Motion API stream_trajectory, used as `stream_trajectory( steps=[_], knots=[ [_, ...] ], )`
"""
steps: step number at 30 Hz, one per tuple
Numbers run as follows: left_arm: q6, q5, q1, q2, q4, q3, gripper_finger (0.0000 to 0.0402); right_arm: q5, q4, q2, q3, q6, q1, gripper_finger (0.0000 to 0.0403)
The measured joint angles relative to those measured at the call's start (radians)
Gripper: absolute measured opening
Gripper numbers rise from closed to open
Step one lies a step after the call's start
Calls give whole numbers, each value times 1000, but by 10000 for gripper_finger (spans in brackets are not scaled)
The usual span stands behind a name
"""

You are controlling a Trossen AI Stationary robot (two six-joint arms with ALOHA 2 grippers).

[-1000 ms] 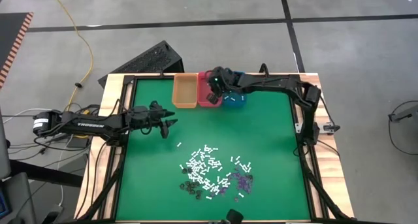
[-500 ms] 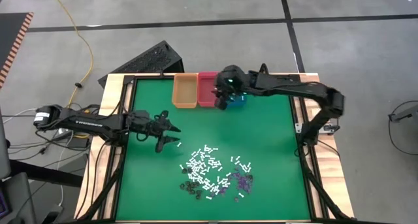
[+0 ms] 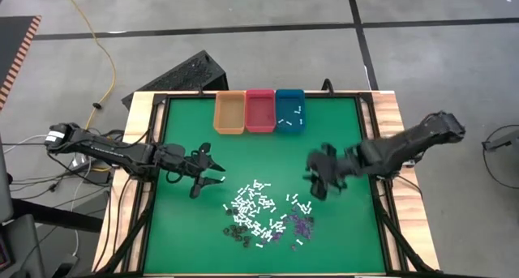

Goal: Sort Halloween decoration
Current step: Put the violet witch hat toy into the red bin

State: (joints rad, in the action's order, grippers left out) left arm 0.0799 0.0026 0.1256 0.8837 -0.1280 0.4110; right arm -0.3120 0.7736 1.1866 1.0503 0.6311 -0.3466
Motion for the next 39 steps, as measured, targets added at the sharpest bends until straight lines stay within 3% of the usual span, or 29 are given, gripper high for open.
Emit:
stream_trajectory(
  steps=[5, 14, 26, 39],
  knots=[
    [8, -11, 0, 0, 1, 0, 179, -73, -98, 44, -152, 202, -167, 166],
    [24, -19, -1, 0, 3, 0, 179, -24, -232, 221, -163, 351, -316, 166],
    [22, -37, -1, 0, 3, 0, 179, 30, -255, 332, -159, 415, -356, 168],
    [27, -42, -1, 0, 12, -1, 179, 110, -284, 439, -159, 381, -326, 212]
  ],
)
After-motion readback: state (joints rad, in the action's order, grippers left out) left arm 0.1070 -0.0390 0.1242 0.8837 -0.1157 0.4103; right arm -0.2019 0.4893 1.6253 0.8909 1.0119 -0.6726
